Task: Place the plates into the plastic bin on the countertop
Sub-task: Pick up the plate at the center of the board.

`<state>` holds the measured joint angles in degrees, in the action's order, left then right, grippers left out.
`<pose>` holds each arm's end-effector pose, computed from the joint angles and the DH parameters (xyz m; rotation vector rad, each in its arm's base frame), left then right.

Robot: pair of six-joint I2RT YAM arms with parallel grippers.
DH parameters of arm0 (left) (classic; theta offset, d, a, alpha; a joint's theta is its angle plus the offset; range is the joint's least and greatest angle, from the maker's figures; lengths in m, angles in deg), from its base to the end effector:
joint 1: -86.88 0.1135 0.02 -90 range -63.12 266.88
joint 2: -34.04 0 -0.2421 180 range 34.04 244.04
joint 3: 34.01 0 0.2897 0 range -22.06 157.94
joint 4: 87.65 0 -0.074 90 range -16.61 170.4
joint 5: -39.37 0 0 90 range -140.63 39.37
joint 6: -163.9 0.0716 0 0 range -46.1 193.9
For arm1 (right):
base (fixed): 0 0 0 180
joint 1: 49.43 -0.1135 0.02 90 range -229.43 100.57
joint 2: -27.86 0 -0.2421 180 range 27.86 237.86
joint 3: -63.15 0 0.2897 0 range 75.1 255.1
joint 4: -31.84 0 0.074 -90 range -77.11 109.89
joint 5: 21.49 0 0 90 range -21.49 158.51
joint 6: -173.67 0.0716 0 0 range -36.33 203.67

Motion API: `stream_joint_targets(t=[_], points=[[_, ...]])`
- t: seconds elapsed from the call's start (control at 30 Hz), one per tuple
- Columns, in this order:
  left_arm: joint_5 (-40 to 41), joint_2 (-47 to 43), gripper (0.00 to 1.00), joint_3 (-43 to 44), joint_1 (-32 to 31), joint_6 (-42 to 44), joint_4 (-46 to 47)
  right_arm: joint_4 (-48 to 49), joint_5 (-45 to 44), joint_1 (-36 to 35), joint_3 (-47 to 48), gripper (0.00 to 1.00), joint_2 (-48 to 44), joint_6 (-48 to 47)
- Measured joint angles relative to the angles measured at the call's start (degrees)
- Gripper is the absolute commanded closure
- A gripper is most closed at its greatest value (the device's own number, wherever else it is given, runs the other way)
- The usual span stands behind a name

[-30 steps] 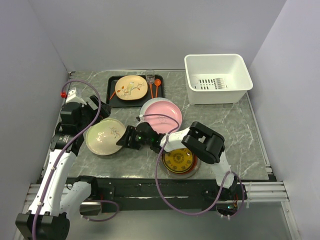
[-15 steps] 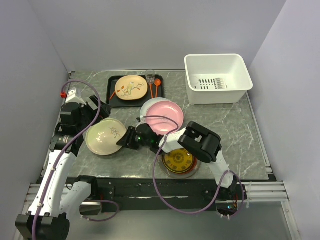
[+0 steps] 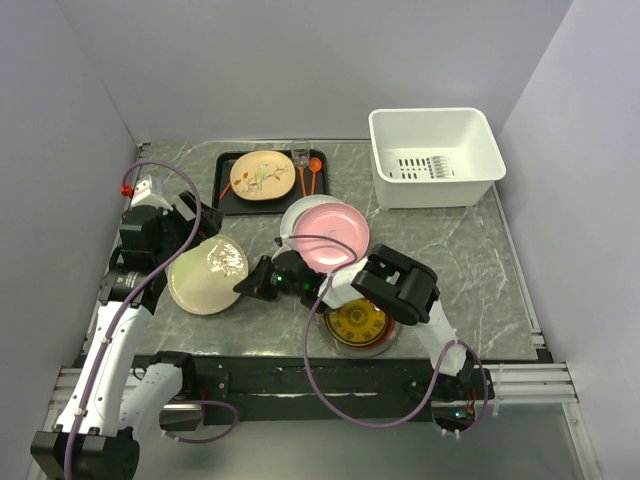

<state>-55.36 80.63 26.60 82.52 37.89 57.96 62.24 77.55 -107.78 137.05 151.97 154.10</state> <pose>0.2697 -0.0265 0.3090 -0.4812 1.9045 -0.5473 0.2409 0.4122 0.0423 0.1146 2.2935 1.5312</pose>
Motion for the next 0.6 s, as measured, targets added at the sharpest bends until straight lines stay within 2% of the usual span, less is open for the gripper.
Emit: stream_joint_targets(t=[0.6], points=[[0.0, 0.0, 0.01, 0.0, 0.0, 0.3, 0.0, 1.7, 0.0, 0.0, -2.0, 1.00, -0.7, 0.0]])
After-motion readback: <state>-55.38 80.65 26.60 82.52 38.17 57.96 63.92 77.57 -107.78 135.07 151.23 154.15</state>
